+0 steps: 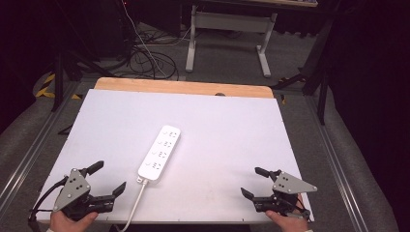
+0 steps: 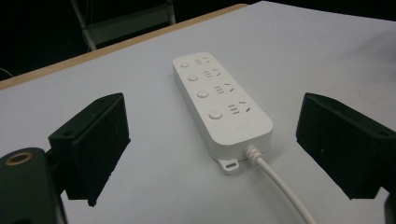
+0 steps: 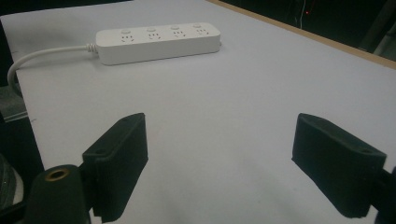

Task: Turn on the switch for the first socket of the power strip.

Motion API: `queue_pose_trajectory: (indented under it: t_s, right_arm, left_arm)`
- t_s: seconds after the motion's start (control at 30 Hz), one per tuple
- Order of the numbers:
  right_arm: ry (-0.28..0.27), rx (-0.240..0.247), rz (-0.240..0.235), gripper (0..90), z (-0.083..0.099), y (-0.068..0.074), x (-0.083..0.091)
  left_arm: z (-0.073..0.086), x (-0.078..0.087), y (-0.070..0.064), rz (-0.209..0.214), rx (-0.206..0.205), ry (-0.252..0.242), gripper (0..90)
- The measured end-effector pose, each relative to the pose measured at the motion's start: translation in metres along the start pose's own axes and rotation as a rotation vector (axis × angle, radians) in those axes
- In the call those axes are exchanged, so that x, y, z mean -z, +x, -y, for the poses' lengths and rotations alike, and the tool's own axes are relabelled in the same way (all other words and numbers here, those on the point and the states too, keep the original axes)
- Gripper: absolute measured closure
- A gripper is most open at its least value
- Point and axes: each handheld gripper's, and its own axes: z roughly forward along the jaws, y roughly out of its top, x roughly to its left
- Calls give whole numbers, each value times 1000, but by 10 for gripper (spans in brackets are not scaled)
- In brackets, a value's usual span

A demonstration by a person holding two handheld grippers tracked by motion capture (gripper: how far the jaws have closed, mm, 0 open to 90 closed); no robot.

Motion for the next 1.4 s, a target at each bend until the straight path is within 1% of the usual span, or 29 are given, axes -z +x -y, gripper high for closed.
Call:
queue_pose_trajectory:
  t_s: [0.03,0.1,0.13,0.17,0.2,0.3,0.37,0.4,0.43,0.5,0.53,0.67,0.77,0.8,0.9,0.93,1.0,1.03,1.1,1.13,1.17,1.27,1.3,1.33,1.4]
  right_arm:
    - [-1,2,1,188,0,0,0]
    - [-4,2,0,188,0,0,0]
    - [-3,0,-2,188,0,0,0]
    - [-3,0,-2,188,0,0,0]
    - [3,-2,-5,188,0,0,-1]
    - [9,0,-12,188,1,1,-3]
    - [9,-1,-11,188,0,1,-3]
    - [9,-1,-11,188,0,1,-3]
    - [8,-2,-17,188,0,2,-3]
    - [11,-7,-26,188,1,2,-5]
    - [16,-3,-24,188,1,2,-5]
    - [17,-4,-28,188,1,2,-6]
    - [19,-6,-28,188,2,2,-6]
    - [20,-6,-27,188,2,2,-6]
    - [19,-7,-30,188,2,2,-6]
    - [19,-7,-30,188,2,2,-6]
    - [21,-7,-30,188,2,3,-6]
    - [20,-7,-30,188,2,3,-6]
    - [17,-7,-33,188,2,3,-6]
    - [19,-6,-32,188,2,3,-6]
    - [19,-5,-33,188,2,3,-7]
    - [21,-5,-34,188,2,3,-7]
    - [22,-5,-34,188,2,3,-7]
    - [24,-5,-34,188,2,3,-6]
    - [25,-2,-35,189,2,3,-6]
  left_arm:
    - [-1,1,0,0,0,0,110]
    - [-2,3,-1,-11,-2,-13,156]
    - [-3,4,-1,-6,-12,-15,173]
    - [-3,4,-1,-6,-12,-15,178]
    - [-6,5,-1,8,-9,-16,178]
    - [-8,5,-1,11,-4,-14,178]
    - [-14,6,1,38,-8,10,193]
    - [-14,6,1,38,-8,10,209]
    - [-18,6,3,62,-7,26,208]
    - [-19,6,4,69,1,23,208]
    - [-21,5,4,73,4,22,208]
    - [-25,2,4,65,7,21,206]
    - [-32,-2,2,66,11,21,210]
    - [-34,-2,2,57,0,26,211]
    - [-38,-5,2,57,-3,29,218]
    - [-41,-7,2,64,10,29,236]
    - [-43,-8,3,68,9,27,246]
    - [-46,-11,5,79,2,29,251]
    - [-48,-14,6,94,6,35,274]
    - [-48,-14,6,94,6,35,277]
    - [-51,-17,7,107,7,44,291]
    - [-54,-19,8,97,6,41,294]
    - [-56,-21,8,98,19,39,294]
    - [-59,-24,10,98,11,45,296]
    - [-59,-26,10,99,14,44,326]
